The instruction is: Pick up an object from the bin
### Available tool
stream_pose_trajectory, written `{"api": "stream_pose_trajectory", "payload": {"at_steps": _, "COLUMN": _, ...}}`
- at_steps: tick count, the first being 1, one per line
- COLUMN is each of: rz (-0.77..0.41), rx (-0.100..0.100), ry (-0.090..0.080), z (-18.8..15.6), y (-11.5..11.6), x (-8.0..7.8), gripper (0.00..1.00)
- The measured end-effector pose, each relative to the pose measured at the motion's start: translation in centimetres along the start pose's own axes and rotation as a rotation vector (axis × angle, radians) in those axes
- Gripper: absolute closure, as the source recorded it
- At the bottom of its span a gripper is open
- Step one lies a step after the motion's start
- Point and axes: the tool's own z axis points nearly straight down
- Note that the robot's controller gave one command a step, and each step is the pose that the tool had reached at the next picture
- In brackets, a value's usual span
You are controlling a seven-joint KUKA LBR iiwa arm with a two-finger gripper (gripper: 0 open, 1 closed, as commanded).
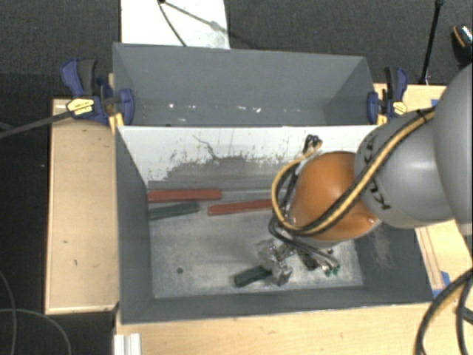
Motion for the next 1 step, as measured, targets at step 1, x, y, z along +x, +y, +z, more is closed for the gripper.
{"api": "stream_pose_trajectory", "payload": {"at_steps": 1, "rz": -0.218, "rx": 0.003, "ry": -0.007, "z": -16.1, "y": 0.16, "x": -2.02, "gripper": 1.0}}
